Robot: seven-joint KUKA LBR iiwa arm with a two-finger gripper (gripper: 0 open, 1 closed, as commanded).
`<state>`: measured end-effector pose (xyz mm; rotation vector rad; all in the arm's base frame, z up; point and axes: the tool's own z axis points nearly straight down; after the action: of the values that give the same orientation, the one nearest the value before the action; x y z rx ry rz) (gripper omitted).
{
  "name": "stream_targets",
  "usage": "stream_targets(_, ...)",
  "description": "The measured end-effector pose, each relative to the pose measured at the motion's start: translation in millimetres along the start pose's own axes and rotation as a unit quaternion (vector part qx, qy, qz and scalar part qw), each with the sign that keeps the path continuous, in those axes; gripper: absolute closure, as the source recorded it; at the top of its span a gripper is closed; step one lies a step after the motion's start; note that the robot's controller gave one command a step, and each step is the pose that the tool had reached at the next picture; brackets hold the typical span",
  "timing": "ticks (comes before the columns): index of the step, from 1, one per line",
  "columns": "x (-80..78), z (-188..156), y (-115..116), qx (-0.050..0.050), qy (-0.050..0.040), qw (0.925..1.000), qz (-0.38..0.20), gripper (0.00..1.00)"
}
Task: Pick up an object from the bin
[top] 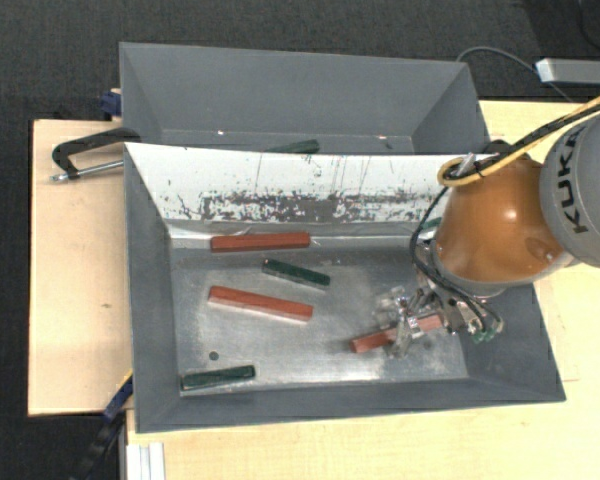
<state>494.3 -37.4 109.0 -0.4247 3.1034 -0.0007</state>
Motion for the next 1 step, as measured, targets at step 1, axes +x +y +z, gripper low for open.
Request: stream_targets(1,-0.2,-1.5,0.1,0.0,0.0006,1.0,0.0,1.0)
